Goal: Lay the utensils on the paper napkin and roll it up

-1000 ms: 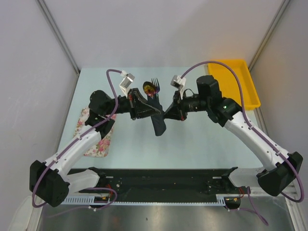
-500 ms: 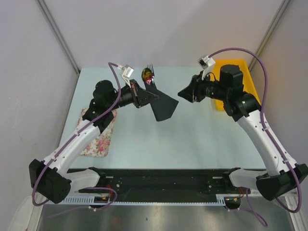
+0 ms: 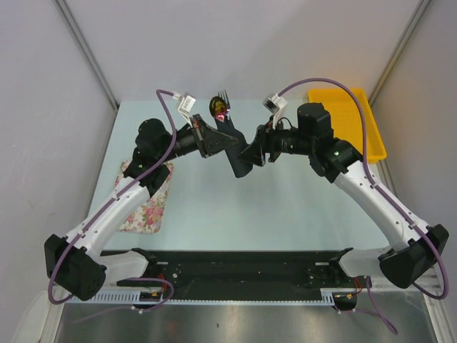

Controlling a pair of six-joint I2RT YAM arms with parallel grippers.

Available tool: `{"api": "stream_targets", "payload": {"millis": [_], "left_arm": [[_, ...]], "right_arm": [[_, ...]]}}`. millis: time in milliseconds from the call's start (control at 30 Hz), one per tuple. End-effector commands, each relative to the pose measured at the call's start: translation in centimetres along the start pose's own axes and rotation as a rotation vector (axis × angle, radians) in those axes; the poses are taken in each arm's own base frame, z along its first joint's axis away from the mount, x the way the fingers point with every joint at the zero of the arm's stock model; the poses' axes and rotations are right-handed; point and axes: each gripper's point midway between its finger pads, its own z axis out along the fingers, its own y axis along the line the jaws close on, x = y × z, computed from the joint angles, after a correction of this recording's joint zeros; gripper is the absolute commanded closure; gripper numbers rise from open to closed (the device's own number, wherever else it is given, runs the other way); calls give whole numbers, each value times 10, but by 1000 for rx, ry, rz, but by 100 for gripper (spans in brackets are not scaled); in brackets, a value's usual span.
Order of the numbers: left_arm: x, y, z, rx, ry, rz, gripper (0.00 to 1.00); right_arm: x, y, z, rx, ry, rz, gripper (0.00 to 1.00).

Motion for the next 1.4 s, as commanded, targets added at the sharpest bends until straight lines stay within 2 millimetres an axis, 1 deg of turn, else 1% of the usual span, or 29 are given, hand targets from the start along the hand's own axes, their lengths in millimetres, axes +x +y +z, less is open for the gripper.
{"api": "stream_targets", "payload": {"millis": [0, 67, 167, 333, 467, 533, 600, 633, 667, 733, 767, 833, 867, 933, 967, 1100, 1200, 1233, 1267, 1333, 1367], "left_arm": [[-19, -36, -9, 128, -57, 50, 100], [-17, -39, -10, 150, -57, 55, 100], [-16, -46, -12, 182, -55, 58, 100], [-13, -49, -14, 201, -43, 56, 100], [-12, -49, -15, 203, -40, 58, 100], [-10, -49, -15, 207, -36, 52, 100], [-11, -51, -15, 217, -37, 54, 100], [-11, -51, -14, 221, -38, 52, 100], [-13, -53, -14, 228, -43, 58, 100], [-13, -55, -14, 237, -39, 60, 100], [-15, -56, -14, 241, -43, 63, 100], [-15, -57, -15, 250, -40, 64, 100], [-16, -58, -15, 252, -41, 67, 100], [-16, -60, -15, 260, -42, 69, 100], [-15, -60, -15, 263, -40, 69, 100], [-14, -61, -16, 270, -38, 68, 100], [-13, -61, -15, 275, -30, 65, 100], [-12, -61, -16, 273, -23, 60, 100], [-10, -60, -17, 268, -19, 64, 100], [-6, -53, -19, 238, -8, 46, 87], [-6, -52, -22, 227, -11, 53, 78]], "right_arm": [[-7, 14, 6, -70, -34, -8, 35], [-5, 21, 9, -104, -27, -4, 32], [-1, 30, 9, -148, -13, 2, 30], [1, 45, 6, -229, -4, 6, 32], [3, 47, 3, -233, 4, 6, 32], [1, 51, 1, -248, -2, 8, 32], [1, 59, 0, -275, -1, 10, 35], [-1, 62, 1, -289, -4, 5, 37], [0, 64, 1, -299, 0, 9, 42], [3, 71, 1, -328, 11, 18, 48], [4, 71, 2, -331, 16, 26, 52], [5, 75, 2, -353, 21, 33, 57], [7, 75, 3, -357, 26, 41, 61], [7, 77, 2, -371, 28, 44, 64], [7, 78, 2, -377, 32, 58, 67], [4, 83, 2, -408, 26, 70, 74], [3, 87, 2, -427, 29, 73, 88], [2, 86, 2, -423, 23, 70, 100], [2, 85, 2, -418, 22, 70, 100], [-3, 85, 0, -416, 6, 57, 100], [-5, 83, -1, -408, -1, 62, 100]]}}
